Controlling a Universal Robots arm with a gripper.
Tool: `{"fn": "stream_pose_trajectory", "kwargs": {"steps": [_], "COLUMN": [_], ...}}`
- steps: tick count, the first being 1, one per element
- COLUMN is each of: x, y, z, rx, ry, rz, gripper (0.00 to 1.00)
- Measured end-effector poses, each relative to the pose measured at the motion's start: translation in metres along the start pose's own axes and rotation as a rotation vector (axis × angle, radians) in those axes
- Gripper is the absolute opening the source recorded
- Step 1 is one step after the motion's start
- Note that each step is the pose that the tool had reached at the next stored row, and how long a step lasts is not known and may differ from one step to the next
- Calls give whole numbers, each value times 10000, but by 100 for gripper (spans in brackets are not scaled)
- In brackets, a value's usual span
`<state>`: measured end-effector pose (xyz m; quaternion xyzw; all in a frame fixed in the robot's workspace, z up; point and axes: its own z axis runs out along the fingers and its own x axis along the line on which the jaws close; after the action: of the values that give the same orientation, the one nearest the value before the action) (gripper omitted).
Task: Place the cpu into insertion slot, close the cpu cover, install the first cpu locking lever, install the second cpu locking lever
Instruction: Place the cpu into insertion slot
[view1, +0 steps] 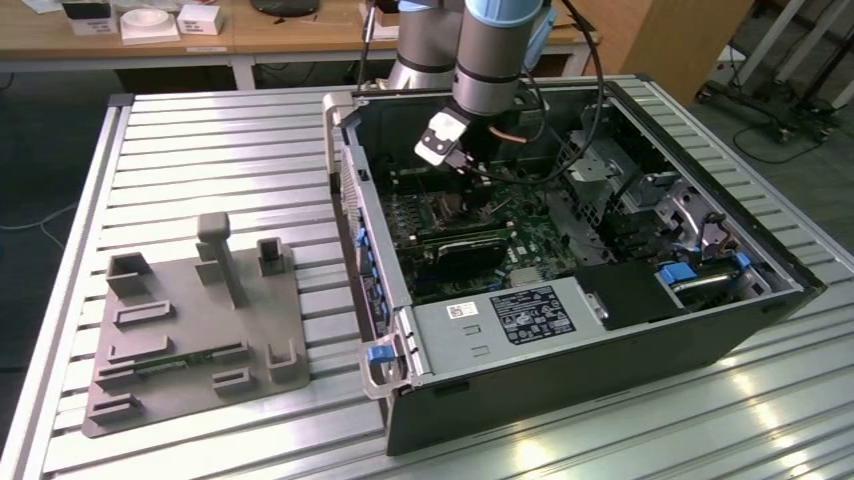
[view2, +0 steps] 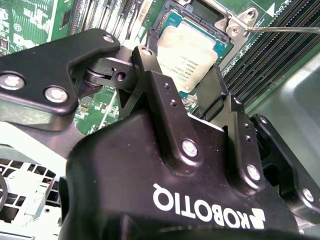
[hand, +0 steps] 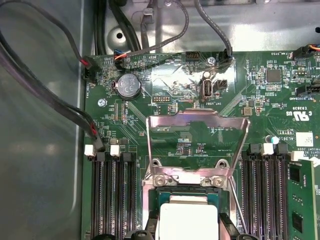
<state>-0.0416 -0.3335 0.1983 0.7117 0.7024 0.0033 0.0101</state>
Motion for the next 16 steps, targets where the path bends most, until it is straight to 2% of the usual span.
{"fn": "stream_pose_trajectory", "kwargs": {"steps": [16], "x": [-16], "y": [0], "z": [46], "rx": [37], "ry": [-6], "rz": [-51], "gripper": [54]}}
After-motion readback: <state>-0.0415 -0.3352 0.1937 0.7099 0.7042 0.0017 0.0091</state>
